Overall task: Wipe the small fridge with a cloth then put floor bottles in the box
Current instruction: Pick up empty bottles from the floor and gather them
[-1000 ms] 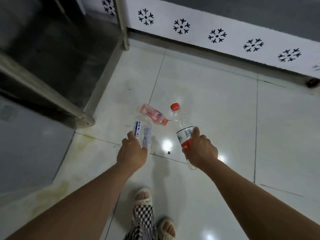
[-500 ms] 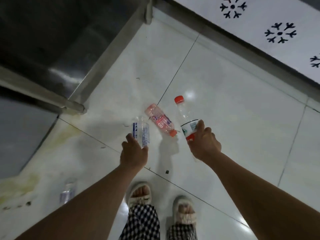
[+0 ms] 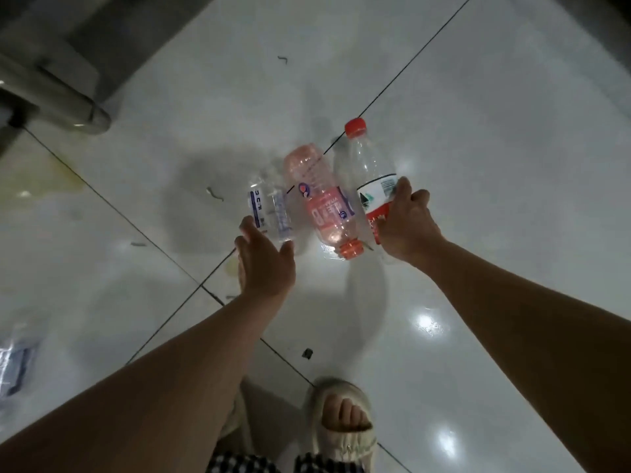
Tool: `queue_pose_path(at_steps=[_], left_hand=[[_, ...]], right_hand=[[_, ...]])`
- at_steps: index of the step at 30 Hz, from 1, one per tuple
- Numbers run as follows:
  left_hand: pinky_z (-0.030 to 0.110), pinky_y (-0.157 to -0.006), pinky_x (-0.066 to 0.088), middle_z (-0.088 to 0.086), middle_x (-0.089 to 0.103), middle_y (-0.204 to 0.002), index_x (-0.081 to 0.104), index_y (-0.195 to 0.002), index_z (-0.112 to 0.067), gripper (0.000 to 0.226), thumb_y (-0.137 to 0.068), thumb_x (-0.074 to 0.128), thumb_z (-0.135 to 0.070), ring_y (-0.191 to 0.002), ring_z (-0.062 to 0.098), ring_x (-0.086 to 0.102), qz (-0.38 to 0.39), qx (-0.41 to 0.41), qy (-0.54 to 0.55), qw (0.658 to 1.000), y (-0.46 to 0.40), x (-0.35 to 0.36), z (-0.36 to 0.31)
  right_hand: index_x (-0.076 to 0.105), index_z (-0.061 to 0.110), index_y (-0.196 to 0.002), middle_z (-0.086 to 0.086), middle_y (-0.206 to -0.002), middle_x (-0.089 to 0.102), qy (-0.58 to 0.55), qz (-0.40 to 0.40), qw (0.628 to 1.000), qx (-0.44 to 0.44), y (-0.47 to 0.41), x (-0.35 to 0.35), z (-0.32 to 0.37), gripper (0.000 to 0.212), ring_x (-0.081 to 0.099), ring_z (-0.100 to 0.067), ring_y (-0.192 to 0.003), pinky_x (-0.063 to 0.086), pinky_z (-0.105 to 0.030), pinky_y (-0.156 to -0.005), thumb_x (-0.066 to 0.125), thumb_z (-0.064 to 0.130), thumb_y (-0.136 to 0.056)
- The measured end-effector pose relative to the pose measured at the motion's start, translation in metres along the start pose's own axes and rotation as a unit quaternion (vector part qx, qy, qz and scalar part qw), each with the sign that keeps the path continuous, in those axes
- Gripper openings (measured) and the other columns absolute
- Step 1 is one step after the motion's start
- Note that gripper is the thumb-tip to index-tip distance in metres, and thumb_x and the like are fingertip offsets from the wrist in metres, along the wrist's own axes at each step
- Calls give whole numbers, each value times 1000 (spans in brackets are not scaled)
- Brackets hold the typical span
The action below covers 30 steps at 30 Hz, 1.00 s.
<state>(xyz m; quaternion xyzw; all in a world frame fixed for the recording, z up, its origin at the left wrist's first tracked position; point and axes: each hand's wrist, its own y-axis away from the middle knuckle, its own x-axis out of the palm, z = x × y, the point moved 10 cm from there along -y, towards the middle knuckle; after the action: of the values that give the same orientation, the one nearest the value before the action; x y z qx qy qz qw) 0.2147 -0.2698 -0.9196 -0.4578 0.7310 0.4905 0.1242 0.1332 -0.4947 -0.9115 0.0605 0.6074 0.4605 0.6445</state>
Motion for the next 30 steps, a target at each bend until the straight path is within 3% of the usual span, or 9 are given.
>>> queue_pose_path(at_steps=[2,6,9,11,13,16,20,23,30], left_hand=[[40,-98,44,19,39,-137,18,-141,-10,68,-89,61,-19,-122,33,46,-11,17,20,1000,-7,16,2],[47,-98,45,18,40,-138,20,-141,-8,67,-89,61,-18,-123,31,46,-19,37,39,998,-17,36,5],[39,-97,46,16,43,-137,21,-140,-8,67,-88,62,-20,-121,29,49,-15,52,35,998,-19,40,3],[29,-88,42,14,44,-135,25,-138,-9,65,-87,63,-21,-119,28,49,-7,58,15,998,-19,38,1],[27,-82,37,14,43,-134,27,-137,-10,62,-87,63,-20,-118,28,48,7,50,-16,999,-17,30,1],[33,-86,39,15,41,-133,29,-136,-10,59,-87,61,-18,-118,30,46,29,35,-83,996,-9,4,-2],[41,-97,39,13,38,-138,28,-139,-13,61,-87,59,-22,-123,31,44,42,8,-122,992,16,-50,-12],[44,-102,36,12,39,-139,28,-140,-14,62,-87,59,-21,-125,30,43,42,4,-135,990,45,-95,-24],[42,-100,35,11,41,-139,28,-139,-14,61,-88,60,-24,-125,28,43,7,19,-228,973,117,-199,-27]], right_hand=[[12,12,-146,-20,-132,30,4,7,1000,-12,-14,13,-4,84,44,-40,-118,45,-49,-97,68,15,-83],[11,11,-146,-20,-131,31,4,14,1000,-27,-31,33,-10,94,43,-39,-119,43,-51,-100,73,37,-80],[6,11,-148,-21,-134,30,0,17,1000,-25,-36,37,-11,100,38,-38,-125,39,-52,-103,73,38,-80],[3,12,-149,-20,-136,32,14,20,999,-26,-34,36,-10,101,36,-35,-127,37,-51,-105,71,43,-80],[9,14,-147,-19,-136,35,22,20,999,-32,-23,31,-6,94,37,-33,-125,37,-50,-105,70,43,-81],[21,15,-142,-16,-133,40,38,11,998,-56,7,14,5,78,40,-31,-122,40,-48,-101,67,40,-85],[18,10,-146,-15,-141,35,112,35,988,-99,58,-6,32,77,35,-31,-128,37,-44,-102,65,24,-86],[17,13,-147,-12,-145,31,143,53,980,-126,97,-22,59,76,31,-29,-132,35,-38,-103,63,21,-86],[19,13,-146,-8,-149,26,238,90,939,-231,190,-52,144,76,27,-27,-137,30,-39,-112,66,20,-85]])
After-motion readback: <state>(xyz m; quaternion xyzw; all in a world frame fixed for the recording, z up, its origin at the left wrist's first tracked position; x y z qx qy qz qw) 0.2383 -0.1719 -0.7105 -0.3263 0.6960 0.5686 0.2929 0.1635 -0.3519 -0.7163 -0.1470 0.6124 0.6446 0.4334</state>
